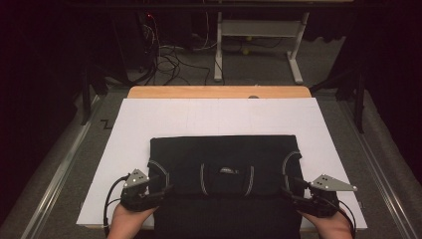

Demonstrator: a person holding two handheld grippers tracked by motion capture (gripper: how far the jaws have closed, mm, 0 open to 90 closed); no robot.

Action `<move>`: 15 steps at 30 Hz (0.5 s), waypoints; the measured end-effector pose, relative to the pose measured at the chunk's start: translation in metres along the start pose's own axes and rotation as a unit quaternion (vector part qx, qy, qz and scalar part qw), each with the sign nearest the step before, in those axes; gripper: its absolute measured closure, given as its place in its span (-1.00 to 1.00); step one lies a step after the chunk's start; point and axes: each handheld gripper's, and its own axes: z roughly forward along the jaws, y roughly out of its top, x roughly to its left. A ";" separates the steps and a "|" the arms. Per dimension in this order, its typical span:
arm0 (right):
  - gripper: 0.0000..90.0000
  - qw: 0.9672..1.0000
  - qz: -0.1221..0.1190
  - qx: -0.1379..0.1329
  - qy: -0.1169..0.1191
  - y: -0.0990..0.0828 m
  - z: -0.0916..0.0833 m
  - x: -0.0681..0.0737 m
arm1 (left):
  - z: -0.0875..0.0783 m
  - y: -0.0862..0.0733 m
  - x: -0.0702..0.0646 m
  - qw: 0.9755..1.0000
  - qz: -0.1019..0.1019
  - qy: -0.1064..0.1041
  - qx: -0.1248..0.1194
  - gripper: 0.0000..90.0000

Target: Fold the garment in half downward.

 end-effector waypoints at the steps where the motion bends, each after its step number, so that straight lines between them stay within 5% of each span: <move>1: -0.23 1.000 0.002 -0.003 0.001 0.001 0.000 0.001 | 0.000 0.001 0.000 1.000 0.001 0.002 -0.005 -0.40; 15: -0.75 1.000 -0.012 -0.019 0.003 0.030 0.029 0.014 | 0.024 0.031 -0.005 0.999 0.011 -0.027 -0.015 -0.86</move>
